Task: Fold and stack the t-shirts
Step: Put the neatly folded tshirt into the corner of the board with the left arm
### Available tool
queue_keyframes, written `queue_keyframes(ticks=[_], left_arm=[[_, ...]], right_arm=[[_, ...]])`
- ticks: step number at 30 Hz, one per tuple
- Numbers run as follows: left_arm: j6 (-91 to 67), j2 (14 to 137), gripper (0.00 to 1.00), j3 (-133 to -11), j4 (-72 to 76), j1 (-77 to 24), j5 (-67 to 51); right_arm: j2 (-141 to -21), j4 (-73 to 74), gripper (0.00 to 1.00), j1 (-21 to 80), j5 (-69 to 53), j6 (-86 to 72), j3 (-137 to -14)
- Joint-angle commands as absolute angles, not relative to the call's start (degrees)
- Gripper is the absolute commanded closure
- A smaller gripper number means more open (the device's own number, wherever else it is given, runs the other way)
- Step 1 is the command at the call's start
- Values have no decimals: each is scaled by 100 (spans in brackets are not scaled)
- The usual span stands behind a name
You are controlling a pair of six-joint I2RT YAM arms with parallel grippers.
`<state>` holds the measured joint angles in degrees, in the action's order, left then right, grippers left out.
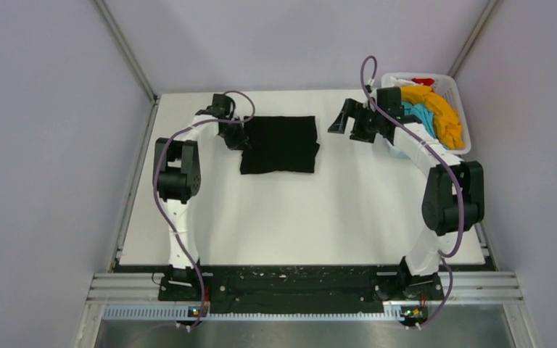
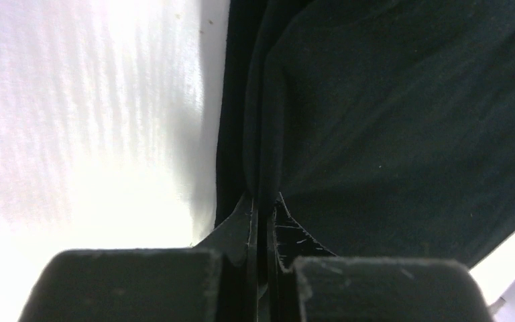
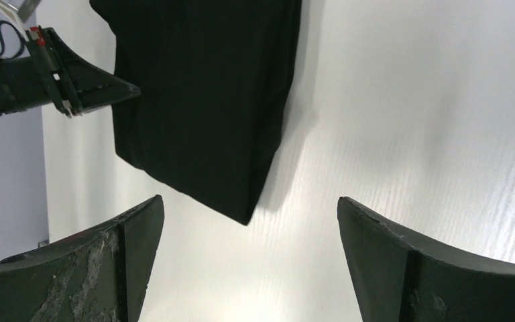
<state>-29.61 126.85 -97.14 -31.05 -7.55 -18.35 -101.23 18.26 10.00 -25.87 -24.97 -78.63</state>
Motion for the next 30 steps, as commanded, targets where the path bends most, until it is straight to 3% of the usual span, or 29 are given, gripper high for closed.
queue_keyframes(ticks=[1, 6, 10, 22, 30], left_arm=[[-2473, 12781, 100, -10285, -3816, -714, -334], [-1983, 12806, 100, -10808, -4152, -587, 1352], [-1422, 12947, 100, -11084, -4099, -280, 1824], [-1220, 14210, 100, -13026, -4229, 1110, 1801], [-1812, 14274, 100, -13253, -3881, 1660, 1529]], right_arm=[[-9643, 1749, 1, 1022, -2348, -2245, -7876], [-9569, 1839, 1, 1025, -2176, -2088, -7841], [-9504, 1920, 1, 1025, -1955, -1978, -7806], [-9180, 1781, 1, 1023, -1137, -1902, -7503], [-9171, 1952, 1, 1022, -947, -1902, -7584]])
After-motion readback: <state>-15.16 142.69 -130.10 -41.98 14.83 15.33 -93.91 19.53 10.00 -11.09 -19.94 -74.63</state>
